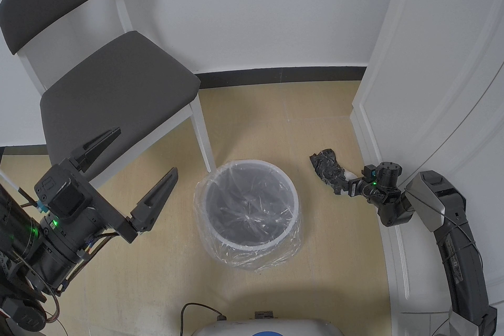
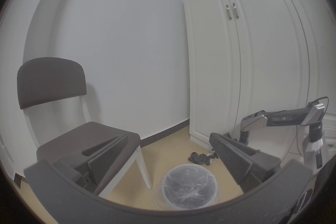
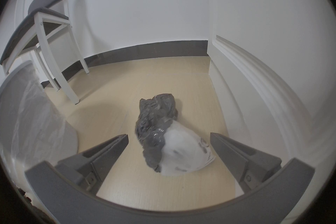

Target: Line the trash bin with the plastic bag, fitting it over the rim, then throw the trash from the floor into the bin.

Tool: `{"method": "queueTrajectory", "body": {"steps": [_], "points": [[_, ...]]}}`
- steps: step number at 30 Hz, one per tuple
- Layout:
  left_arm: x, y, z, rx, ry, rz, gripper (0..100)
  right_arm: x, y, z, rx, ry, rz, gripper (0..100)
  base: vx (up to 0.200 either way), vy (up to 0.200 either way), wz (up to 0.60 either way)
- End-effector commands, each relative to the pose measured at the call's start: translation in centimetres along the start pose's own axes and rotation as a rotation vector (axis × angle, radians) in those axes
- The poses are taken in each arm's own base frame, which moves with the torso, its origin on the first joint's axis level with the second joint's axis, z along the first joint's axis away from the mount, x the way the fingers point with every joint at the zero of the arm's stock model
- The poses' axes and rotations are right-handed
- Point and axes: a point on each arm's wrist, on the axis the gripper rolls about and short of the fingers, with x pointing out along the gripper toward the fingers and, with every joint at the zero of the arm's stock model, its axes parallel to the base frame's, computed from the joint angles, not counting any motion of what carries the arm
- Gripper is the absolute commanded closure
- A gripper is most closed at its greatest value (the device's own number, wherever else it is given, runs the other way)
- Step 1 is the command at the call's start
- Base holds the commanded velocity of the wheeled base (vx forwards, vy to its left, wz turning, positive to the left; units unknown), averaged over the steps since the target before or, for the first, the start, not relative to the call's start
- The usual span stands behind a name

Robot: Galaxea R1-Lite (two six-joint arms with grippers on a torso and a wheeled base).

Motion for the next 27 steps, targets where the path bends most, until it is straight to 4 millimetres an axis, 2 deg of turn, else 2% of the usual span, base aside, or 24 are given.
{"method": "queueTrajectory", "body": {"steps": [1,4,6,11,16,18,24,27], "points": [[0.0,-0.1,-0.2,0.0,0.005,-0.018,0,-1.6,2.4,2.8,-0.04,-0.013,0.051,0,0.0,0.0,0.0],[-0.3,-0.1,-0.1,0.0,0.003,-0.018,0,-1.0,2.3,3.0,-0.131,-0.025,0.057,0,0.0,0.0,0.0],[-0.4,-0.1,-0.1,0.001,0.001,-0.02,0,0.1,1.3,1.9,-0.205,-0.022,0.04,0,0.0,0.0,0.0],[-0.4,-0.1,-0.1,-0.001,0.004,-0.021,0,1.0,0.5,1.3,-0.199,0.039,0.041,0,0.0,0.0,0.0],[-0.7,0.0,0.2,-0.001,-0.013,-0.017,0,2.4,-0.5,0.9,-0.201,0.013,0.021,0,0.0,0.0,0.0],[-0.6,0.0,0.3,0.0,-0.015,-0.015,0,2.5,-0.6,0.6,-0.202,0.004,0.016,0,0.0,0.0,0.0],[-0.4,0.0,0.1,-0.02,-0.008,-0.024,0,2.4,-0.8,-0.1,-0.195,0.034,0.017,0,0.2,0.0,0.0],[-0.5,0.0,0.1,-0.02,-0.008,-0.025,0,2.1,-0.7,-0.3,-0.195,0.046,0.021,0,0.0,0.0,0.0]]}}
